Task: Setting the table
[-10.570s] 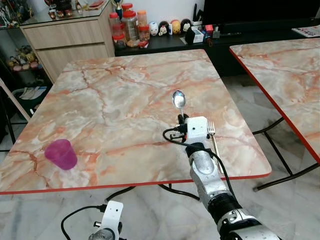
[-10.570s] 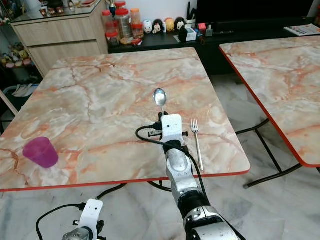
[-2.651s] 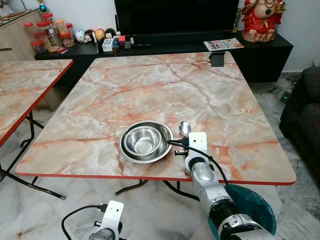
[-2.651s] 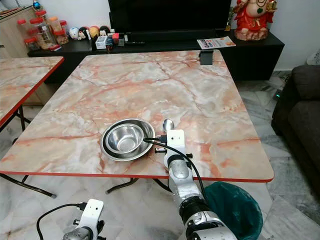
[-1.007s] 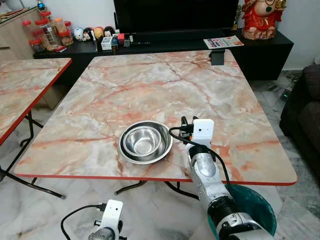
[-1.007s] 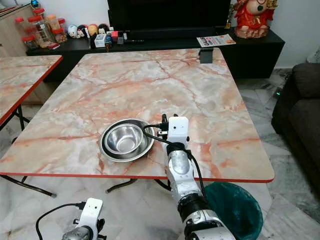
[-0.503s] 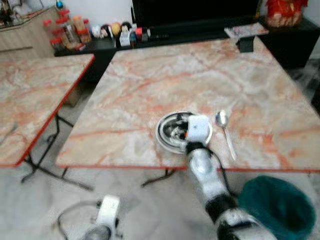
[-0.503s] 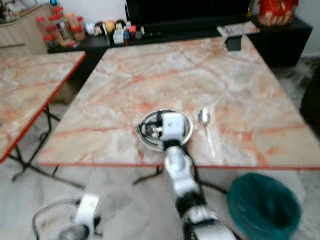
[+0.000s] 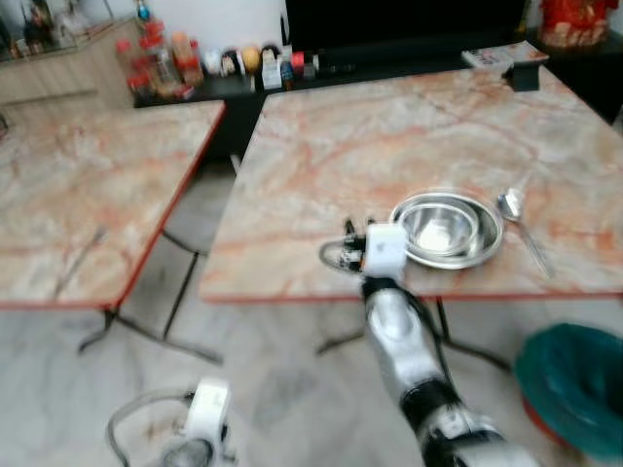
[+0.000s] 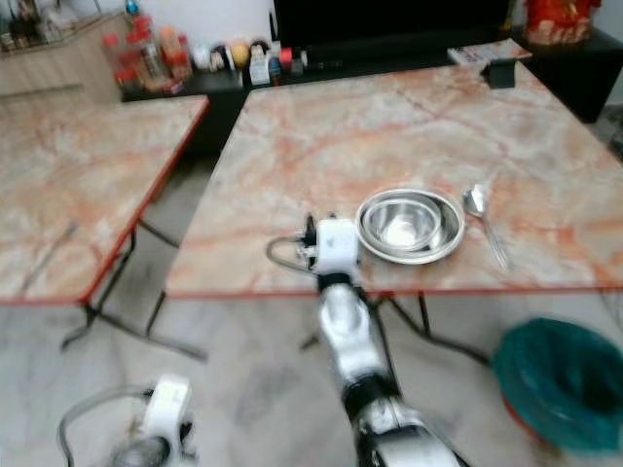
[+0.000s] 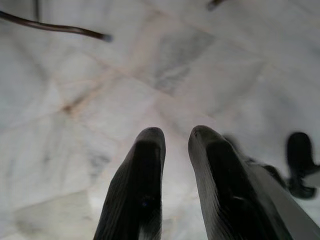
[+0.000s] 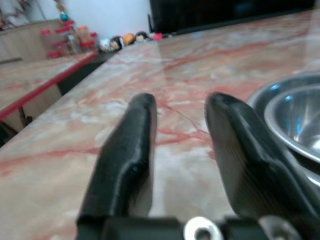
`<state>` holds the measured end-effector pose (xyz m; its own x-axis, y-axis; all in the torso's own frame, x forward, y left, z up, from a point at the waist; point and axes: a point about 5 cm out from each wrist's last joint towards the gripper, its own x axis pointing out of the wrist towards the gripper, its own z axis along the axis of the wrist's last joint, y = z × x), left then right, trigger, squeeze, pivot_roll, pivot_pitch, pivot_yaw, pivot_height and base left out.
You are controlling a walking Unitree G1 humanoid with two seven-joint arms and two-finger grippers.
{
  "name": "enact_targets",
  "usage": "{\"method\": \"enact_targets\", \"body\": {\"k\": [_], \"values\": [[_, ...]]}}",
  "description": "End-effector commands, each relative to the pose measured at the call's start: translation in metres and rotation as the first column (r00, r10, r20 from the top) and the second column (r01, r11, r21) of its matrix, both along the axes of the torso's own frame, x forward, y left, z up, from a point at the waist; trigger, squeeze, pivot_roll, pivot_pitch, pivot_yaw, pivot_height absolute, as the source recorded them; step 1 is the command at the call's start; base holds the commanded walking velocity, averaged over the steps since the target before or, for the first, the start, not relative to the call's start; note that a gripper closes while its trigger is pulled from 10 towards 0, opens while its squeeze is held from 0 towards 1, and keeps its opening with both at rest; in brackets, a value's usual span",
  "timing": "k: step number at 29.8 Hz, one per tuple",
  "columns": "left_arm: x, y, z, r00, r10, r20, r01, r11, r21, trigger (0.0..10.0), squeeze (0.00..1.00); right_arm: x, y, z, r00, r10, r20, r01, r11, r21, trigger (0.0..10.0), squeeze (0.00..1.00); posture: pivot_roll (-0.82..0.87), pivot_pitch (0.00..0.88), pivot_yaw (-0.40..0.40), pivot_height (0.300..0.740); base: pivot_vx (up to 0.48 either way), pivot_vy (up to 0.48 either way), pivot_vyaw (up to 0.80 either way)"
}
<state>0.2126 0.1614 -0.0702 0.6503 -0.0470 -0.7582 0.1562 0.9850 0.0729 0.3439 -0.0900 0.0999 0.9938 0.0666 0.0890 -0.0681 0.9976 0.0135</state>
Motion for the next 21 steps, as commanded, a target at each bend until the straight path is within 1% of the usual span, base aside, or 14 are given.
{"method": "enact_targets", "body": {"k": [1,6,14,16,21], "values": [[0.003,0.009,0.002,1.0,0.015,0.007,-0.015,1.0,0.019,10.0,0.0,0.001,0.01,0.006,0.999,0.033,0.025,-0.033,0.999,0.002,10.0,0.0,-0.07,0.0,0.103,0.74,0.0,0.48,0.0],[0.002,0.006,0.002,1.0,0.023,0.007,-0.023,1.0,0.01,10.0,0.0,0.001,0.008,0.006,0.999,0.038,0.026,-0.038,0.999,-0.009,10.0,0.0,-0.07,0.0,0.09,0.74,0.0,0.48,0.0],[0.001,0.005,0.001,0.999,0.034,0.006,-0.034,0.999,0.007,10.0,0.0,0.002,0.011,0.007,0.999,0.049,0.018,-0.049,0.999,-0.006,10.0,0.0,-0.06,0.0,0.081,0.74,0.0,0.48,0.0],[0.001,0.006,0.001,0.999,0.04,0.006,-0.04,0.999,0.006,10.0,0.0,0.001,0.012,0.003,0.998,0.057,0.0,-0.057,0.998,-0.011,10.0,0.0,-0.06,0.0,0.078,0.74,0.0,0.48,0.0],[0.001,0.006,0.001,0.999,0.042,0.006,-0.042,0.999,0.008,10.0,0.0,-0.004,0.005,-0.015,0.996,0.059,-0.074,-0.061,0.997,-0.038,10.0,0.0,-0.06,0.0,0.081,0.74,0.0,0.48,0.0]]}}
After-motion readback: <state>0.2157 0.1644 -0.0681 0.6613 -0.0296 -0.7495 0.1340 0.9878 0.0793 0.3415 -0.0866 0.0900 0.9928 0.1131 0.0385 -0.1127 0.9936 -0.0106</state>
